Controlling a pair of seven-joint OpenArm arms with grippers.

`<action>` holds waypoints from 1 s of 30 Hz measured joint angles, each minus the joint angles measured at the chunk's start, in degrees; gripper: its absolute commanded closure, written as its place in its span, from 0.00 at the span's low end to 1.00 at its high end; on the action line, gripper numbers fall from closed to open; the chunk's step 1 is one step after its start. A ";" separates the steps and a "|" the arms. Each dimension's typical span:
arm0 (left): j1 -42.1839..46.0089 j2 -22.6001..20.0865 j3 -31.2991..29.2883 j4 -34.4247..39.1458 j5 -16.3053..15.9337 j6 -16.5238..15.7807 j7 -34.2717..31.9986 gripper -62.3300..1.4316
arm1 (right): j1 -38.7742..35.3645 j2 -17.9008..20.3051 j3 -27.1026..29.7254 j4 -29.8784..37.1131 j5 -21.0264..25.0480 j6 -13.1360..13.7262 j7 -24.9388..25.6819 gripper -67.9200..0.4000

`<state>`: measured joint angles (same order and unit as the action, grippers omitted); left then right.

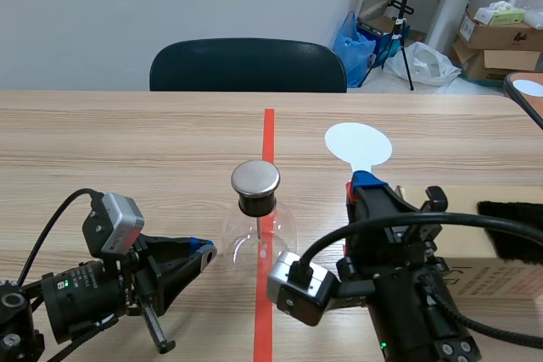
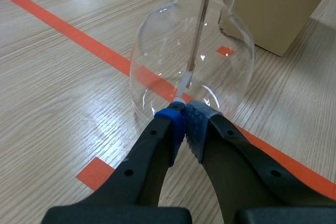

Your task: Do the electroscope experiment

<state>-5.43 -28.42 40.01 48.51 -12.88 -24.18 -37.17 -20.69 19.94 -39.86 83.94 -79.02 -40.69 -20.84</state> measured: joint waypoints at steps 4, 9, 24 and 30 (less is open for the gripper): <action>0.00 0.00 0.00 0.00 -0.02 0.00 0.02 0.93 | -0.33 0.57 0.04 0.76 0.42 0.22 0.63 0.97; 0.00 0.00 0.00 0.00 0.00 0.00 0.02 0.93 | -0.48 0.55 0.02 0.76 0.92 1.73 0.66 0.97; 0.00 0.00 0.00 0.00 0.00 0.00 0.02 0.93 | -0.81 0.55 0.02 0.76 1.46 2.14 4.11 0.97; 0.00 0.00 0.00 0.00 0.00 0.00 0.02 0.93 | -0.81 0.55 0.02 0.79 1.42 2.14 10.86 0.97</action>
<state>-5.43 -28.42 40.01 48.51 -12.88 -24.18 -37.15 -21.50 20.49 -39.83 84.73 -77.60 -38.54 -9.98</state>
